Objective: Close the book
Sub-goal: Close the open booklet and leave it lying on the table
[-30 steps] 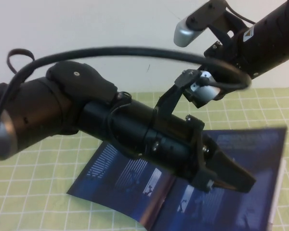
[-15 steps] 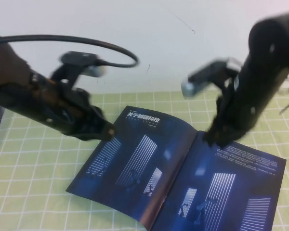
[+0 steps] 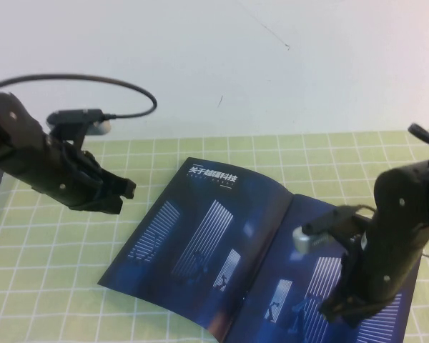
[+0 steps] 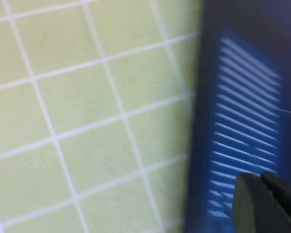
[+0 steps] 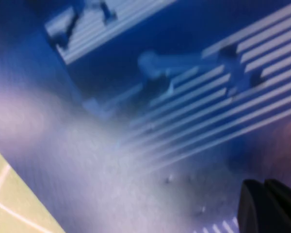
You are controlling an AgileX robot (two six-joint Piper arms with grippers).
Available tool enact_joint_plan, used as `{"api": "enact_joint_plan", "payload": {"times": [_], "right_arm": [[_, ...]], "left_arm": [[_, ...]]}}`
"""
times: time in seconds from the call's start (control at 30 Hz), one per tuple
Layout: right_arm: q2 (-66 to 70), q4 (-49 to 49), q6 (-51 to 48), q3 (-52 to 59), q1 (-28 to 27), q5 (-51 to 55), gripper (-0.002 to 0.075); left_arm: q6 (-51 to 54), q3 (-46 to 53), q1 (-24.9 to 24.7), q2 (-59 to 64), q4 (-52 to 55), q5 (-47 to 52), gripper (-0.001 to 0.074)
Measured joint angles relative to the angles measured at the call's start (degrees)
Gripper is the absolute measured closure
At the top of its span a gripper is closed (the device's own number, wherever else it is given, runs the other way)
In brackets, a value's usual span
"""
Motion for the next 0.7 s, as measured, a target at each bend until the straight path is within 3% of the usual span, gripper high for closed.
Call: {"api": "enact_joint_plan", "payload": {"times": [0.33,0.5,0.7], "right_arm": [[0.17,0.08,2.10,1.87,0.00,-2.55,0.0729],[1.27,0.08,2.12,1.87,0.00,-2.79,0.0729],[2.03,0.22,2.22,1.87,0.00,-3.11,0.0729]], "left_arm": [[-2.50,0.00,-0.90,9.13,4.28,-5.40,0.0739],[-4.26,-0.13,-2.88,12.68,9.04,-4.47,0.0739],[-1.69,-0.36,-5.93,12.78,6.01,-0.25,0.0739]]}}
